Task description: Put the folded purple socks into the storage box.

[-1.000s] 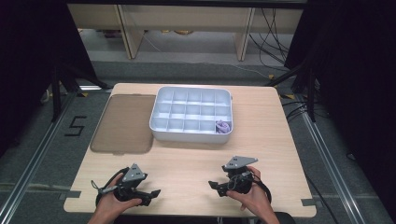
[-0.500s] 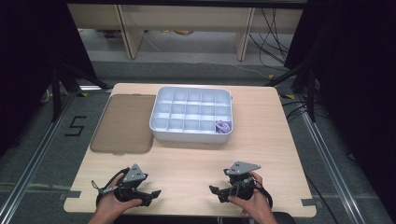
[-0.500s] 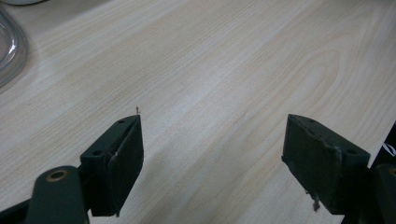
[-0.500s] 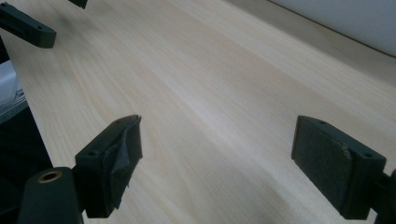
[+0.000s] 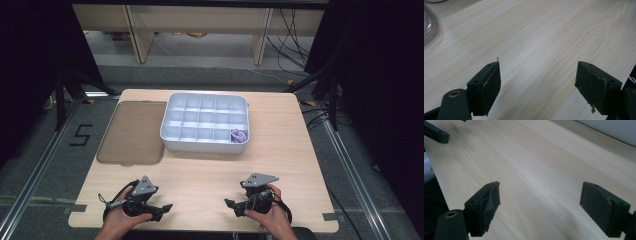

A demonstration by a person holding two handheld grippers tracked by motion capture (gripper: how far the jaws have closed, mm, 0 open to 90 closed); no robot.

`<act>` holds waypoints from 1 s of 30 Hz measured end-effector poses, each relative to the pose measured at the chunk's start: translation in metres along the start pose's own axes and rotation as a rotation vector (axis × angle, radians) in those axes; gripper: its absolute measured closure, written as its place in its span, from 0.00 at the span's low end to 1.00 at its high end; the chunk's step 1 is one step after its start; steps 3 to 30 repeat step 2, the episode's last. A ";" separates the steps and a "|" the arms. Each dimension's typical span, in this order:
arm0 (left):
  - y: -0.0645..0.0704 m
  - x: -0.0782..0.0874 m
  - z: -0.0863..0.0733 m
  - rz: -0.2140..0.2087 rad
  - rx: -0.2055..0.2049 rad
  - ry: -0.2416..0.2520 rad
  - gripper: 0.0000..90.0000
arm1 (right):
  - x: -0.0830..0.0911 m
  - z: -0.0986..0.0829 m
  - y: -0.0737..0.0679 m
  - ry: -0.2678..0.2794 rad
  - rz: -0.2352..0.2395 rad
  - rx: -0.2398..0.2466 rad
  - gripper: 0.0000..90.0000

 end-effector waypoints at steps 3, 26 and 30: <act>0.000 0.000 0.000 0.002 0.001 0.003 0.22 | 0.000 0.000 0.000 0.000 -0.002 0.002 0.19; 0.000 0.000 0.000 0.002 0.001 0.003 0.22 | 0.000 0.000 0.000 0.000 -0.002 0.002 0.19; 0.000 0.000 0.000 0.002 0.001 0.003 0.22 | 0.000 0.000 0.000 0.000 -0.002 0.002 0.19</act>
Point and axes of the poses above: each handheld gripper's, and its own axes: x roughly backward along the jaws, z roughly out of its top, y roughly to its right, the point moved 4 cm from there along -x, roughly forward along the jaws, and after that the axes turned 7 degrees about -x, right-handed, at the moved point
